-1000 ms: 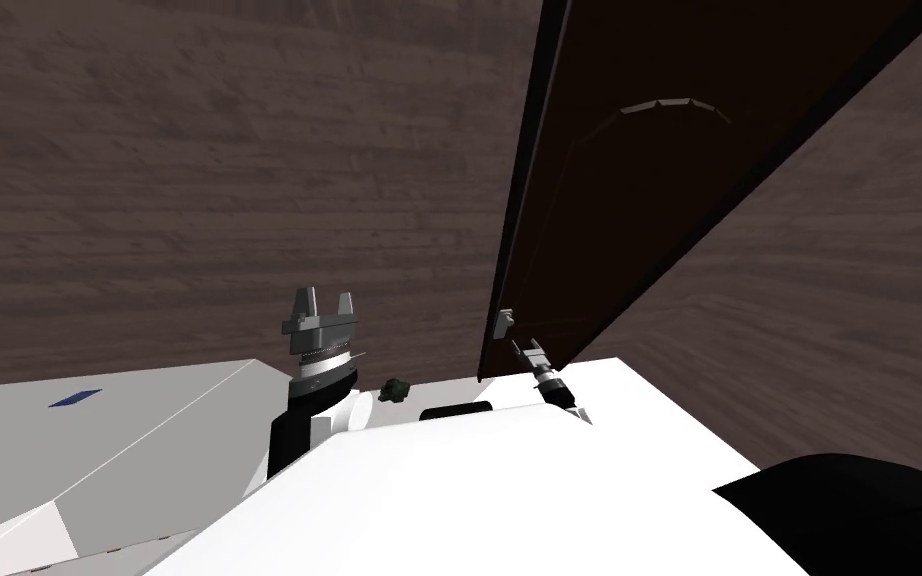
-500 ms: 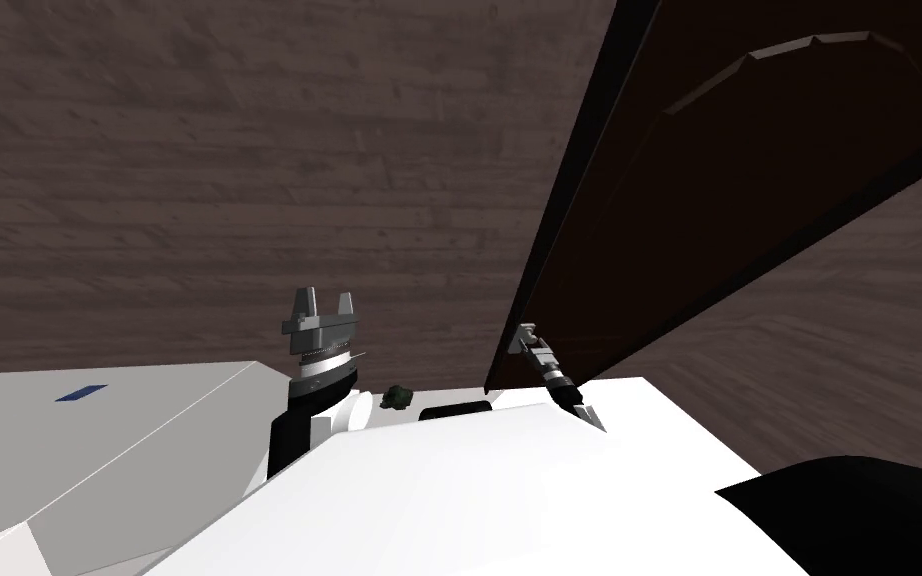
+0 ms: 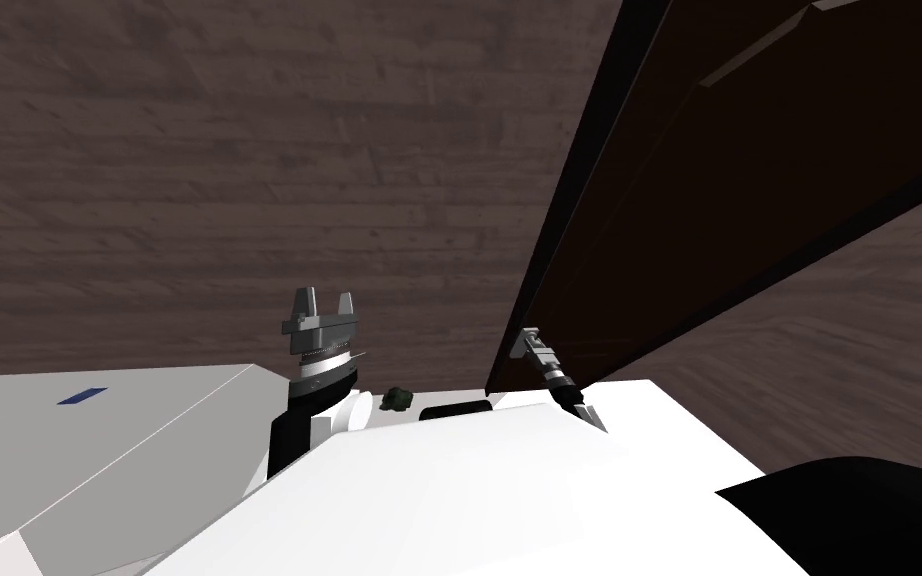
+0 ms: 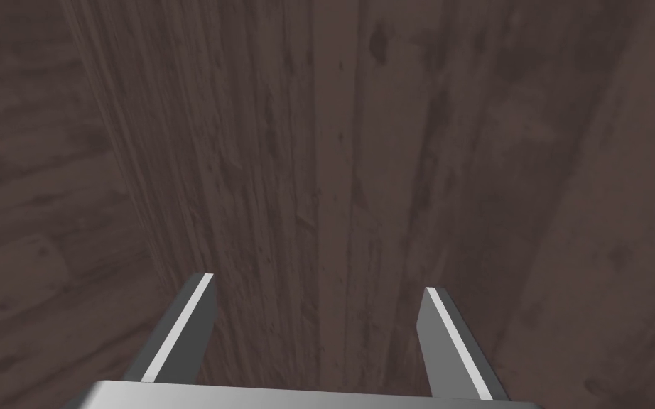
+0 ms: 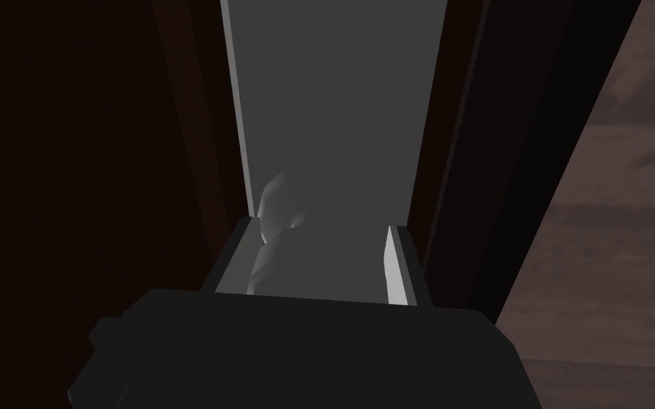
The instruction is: Pull the door open
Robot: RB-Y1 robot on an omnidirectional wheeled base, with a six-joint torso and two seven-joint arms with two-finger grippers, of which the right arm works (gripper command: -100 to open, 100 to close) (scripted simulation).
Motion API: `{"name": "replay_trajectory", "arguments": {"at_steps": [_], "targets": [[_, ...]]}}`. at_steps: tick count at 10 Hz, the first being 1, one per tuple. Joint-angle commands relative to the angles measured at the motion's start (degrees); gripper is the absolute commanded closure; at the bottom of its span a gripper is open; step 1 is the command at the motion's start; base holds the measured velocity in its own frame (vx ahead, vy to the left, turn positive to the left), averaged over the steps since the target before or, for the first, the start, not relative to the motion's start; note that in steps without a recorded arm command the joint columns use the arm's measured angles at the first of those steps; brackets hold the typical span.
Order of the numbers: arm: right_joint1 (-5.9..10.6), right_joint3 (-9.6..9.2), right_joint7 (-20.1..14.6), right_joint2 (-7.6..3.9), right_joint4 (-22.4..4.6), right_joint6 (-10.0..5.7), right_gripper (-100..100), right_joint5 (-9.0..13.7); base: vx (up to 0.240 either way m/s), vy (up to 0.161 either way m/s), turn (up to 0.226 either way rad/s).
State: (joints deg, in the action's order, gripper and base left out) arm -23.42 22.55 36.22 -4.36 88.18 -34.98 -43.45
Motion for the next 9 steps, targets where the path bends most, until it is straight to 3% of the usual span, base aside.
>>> {"name": "replay_trajectory", "arguments": {"at_steps": [1, 3, 4, 9], "targets": [[-0.04, -0.14, 0.0, 0.1, 0.0, -0.12, 100, 0.0, -0.012, 0.001, 0.001], [-0.04, -0.14, 0.0, 0.1, 0.0, -0.12, 100, 0.0, 0.0, 0.0, 0.0], [0.3, -0.37, 1.9, -0.24, -0.3, 1.25, 100, -1.8, -0.036, -0.024, 0.078], [1.43, -1.45, 7.7, -1.01, -1.2, 5.08, 100, -7.4, -0.081, -0.034, 0.097]]}}
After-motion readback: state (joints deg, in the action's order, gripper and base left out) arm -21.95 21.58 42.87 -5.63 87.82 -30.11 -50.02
